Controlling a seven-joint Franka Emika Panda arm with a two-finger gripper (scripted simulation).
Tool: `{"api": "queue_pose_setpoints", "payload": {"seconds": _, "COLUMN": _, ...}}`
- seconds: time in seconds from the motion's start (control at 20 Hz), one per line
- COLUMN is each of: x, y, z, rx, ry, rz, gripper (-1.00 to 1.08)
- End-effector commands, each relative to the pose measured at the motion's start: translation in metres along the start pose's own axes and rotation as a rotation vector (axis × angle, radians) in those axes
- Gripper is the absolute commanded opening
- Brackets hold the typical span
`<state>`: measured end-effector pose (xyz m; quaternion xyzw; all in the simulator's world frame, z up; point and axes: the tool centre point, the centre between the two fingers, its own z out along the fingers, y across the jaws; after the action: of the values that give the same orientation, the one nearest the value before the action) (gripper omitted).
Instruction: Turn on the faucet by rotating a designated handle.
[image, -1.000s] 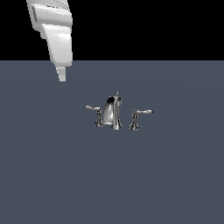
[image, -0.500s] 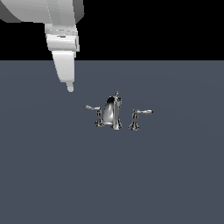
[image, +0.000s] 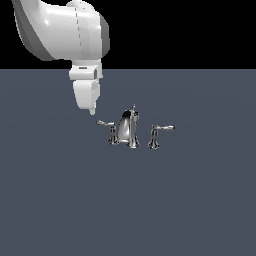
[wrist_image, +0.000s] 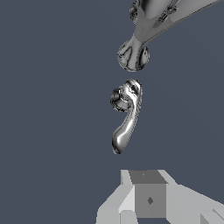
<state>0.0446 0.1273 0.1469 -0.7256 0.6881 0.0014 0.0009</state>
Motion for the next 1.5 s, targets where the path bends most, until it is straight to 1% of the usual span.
{"api": "queue_pose_setpoints", "payload": {"seconds": 0.0, "x": 0.008, "y": -0.013, "z": 0.013, "rx": 0.001, "ry": 0.003, "rz": 0.062, "gripper": -1.0}}
{"api": "queue_pose_setpoints", "payload": {"seconds": 0.35, "x": 0.026, "y": -0.04, "z": 0.04, "rx": 0.001, "ry": 0.005, "rz": 0.191, "gripper": -1.0}}
{"api": "queue_pose_setpoints", "payload": {"seconds": 0.7, "x": 0.036, "y": -0.052, "z": 0.051, "rx": 0.001, "ry": 0.005, "rz": 0.25, "gripper": -1.0}}
{"api": "queue_pose_setpoints", "payload": {"seconds": 1.0, "x": 0.036, "y": -0.052, "z": 0.052, "rx": 0.001, "ry": 0.005, "rz": 0.252, "gripper": -1.0}}
{"api": "queue_pose_setpoints", "payload": {"seconds": 1.45, "x": 0.018, "y": -0.027, "z": 0.052, "rx": 0.001, "ry": 0.004, "rz": 0.254, "gripper": -1.0}}
